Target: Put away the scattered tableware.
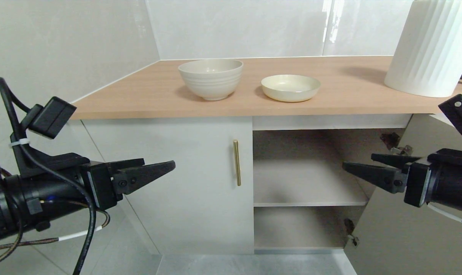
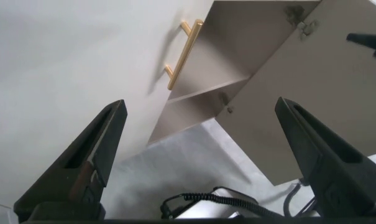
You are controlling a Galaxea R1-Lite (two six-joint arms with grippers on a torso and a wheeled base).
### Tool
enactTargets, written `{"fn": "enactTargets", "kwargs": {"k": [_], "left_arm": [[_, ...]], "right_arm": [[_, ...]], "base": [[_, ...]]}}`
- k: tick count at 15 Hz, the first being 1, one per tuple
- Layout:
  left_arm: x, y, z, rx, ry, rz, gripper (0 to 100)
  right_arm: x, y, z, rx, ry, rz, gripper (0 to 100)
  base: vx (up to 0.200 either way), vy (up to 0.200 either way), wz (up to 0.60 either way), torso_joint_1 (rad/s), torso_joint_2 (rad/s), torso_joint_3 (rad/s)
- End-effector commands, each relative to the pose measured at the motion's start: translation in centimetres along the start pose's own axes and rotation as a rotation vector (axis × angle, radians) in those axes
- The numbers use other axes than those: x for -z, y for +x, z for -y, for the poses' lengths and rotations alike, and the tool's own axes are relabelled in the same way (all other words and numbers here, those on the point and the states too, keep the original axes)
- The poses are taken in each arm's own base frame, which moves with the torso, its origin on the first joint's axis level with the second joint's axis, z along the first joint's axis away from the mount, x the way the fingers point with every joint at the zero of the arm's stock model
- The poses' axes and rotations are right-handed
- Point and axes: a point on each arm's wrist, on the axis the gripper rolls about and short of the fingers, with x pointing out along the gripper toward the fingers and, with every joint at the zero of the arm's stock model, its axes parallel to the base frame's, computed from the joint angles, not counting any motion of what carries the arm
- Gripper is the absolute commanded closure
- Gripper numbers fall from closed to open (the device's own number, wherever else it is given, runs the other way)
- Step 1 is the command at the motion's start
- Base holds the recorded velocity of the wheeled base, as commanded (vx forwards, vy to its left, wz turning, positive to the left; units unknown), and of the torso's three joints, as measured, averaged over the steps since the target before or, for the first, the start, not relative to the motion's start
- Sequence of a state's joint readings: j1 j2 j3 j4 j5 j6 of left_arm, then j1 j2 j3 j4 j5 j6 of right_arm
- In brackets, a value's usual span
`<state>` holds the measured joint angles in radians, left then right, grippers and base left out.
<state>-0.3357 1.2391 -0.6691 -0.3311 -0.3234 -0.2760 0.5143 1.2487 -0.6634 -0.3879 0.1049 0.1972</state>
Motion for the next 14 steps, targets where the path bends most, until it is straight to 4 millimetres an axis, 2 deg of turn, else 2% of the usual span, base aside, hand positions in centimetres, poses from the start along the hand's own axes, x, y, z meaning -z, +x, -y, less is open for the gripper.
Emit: {"fn": "enactTargets", "kwargs": {"k": [1, 8, 11, 14], "left_arm": [[0.04, 0.09, -0.04, 0.0, -0.001, -0.003, 0], [0.15, 0.24, -0.12, -0.001, -0.004, -0.011, 0], [0.25, 0.47, -0.22, -0.002, -0.008, -0.019, 0], [0.28, 0.55, -0.25, 0.002, -0.009, -0.024, 0]], "right_arm": [[0.27, 0.16, 0.05, 0.0, 0.0, -0.011, 0], [0.46, 0.36, 0.11, 0.002, 0.001, -0.022, 0], [0.45, 0.36, 0.13, 0.004, 0.001, -0.021, 0], [0.54, 0.52, 0.17, 0.005, 0.002, -0.027, 0]], "base": [[0.0, 0.0, 0.0, 0.0, 0.0, 0.0], [0.0, 0.0, 0.0, 0.004, -0.02, -0.019], [0.0, 0.0, 0.0, 0.076, -0.22, -0.277], [0.0, 0.0, 0.0, 0.121, -0.52, -0.316]]}}
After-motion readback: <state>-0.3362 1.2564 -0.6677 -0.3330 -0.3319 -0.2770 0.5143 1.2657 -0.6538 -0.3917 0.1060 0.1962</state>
